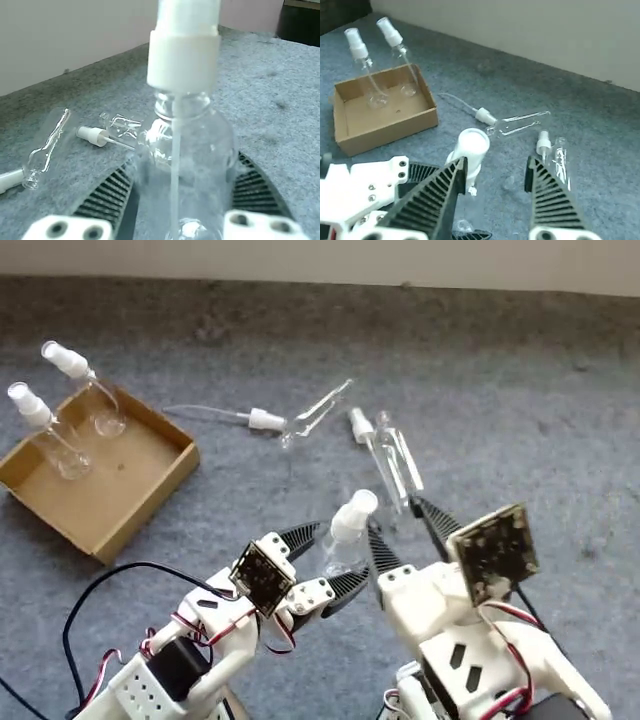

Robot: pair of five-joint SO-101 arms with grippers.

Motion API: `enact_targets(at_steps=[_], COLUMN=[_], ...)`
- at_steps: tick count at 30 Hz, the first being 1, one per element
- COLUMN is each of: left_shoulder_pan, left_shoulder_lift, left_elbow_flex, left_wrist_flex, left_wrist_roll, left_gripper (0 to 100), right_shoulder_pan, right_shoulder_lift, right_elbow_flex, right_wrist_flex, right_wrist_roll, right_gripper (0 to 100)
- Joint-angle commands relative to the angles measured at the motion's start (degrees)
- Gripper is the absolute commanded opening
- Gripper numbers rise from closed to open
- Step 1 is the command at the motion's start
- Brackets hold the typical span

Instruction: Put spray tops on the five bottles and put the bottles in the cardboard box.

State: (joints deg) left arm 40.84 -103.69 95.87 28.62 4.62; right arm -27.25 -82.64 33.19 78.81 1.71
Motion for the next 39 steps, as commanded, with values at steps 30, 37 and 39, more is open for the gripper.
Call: enact_targets(at_steps=[30, 37, 39], left_shoulder_pan=[-0.48, -0.48, -0.48], left_shoulder_lift=[-0.22, -0.22, -0.22], left_elbow_flex=[1.36, 1.36, 1.36], left_wrist_flex=[-1.32, -1.32, -1.23], left_wrist_roll=[-0.44, -0.44, -0.44], left_gripper=[12, 12, 12], right_shoulder_pan=[6.37, -1.19, -2.51], right_shoulder_lift=[9.01, 9.01, 9.01], right_elbow_flex=[3.65, 3.74, 3.74], right_wrist_flex=[-12.53, -12.09, -12.09], right_wrist_roll=[0.79, 0.79, 0.79], right_gripper=[0.5, 0.5, 0.5])
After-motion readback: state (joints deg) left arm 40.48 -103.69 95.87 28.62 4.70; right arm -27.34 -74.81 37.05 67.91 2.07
